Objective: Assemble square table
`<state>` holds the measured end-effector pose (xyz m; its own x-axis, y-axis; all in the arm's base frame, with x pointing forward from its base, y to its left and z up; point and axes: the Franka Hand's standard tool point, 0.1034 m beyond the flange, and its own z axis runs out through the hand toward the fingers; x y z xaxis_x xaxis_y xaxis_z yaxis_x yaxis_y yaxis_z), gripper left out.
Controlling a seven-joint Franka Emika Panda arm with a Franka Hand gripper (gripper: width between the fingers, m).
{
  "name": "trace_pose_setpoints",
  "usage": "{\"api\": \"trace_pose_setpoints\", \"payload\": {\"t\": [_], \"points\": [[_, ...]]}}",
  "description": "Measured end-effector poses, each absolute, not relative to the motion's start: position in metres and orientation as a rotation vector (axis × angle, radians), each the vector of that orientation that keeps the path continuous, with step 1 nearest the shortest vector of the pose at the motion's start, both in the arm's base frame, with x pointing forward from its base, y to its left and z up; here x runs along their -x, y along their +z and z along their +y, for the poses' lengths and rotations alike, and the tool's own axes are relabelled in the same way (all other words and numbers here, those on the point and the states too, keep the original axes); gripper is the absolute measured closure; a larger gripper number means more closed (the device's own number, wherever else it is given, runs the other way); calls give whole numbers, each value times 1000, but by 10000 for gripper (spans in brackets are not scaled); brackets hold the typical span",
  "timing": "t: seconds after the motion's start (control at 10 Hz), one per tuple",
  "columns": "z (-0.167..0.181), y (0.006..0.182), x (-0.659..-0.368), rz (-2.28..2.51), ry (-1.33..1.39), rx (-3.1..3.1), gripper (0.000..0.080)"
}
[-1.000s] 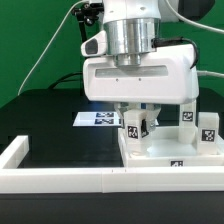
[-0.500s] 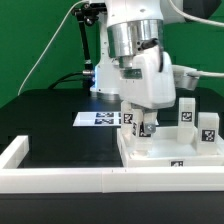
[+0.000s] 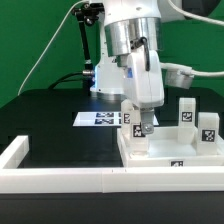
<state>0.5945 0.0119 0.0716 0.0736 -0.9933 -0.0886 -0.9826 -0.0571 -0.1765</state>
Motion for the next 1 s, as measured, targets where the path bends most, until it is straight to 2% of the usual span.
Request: {"api": "trace_pose_setpoints", "payload": {"t": [0.1, 0.3, 0.7, 1.0], "points": [[11, 72, -594, 1952, -81, 2216, 179], [9, 72, -593, 1682, -109, 2442, 156], [11, 71, -593, 1286, -146, 2700, 150], [19, 71, -591, 724, -160, 2986, 150]]}}
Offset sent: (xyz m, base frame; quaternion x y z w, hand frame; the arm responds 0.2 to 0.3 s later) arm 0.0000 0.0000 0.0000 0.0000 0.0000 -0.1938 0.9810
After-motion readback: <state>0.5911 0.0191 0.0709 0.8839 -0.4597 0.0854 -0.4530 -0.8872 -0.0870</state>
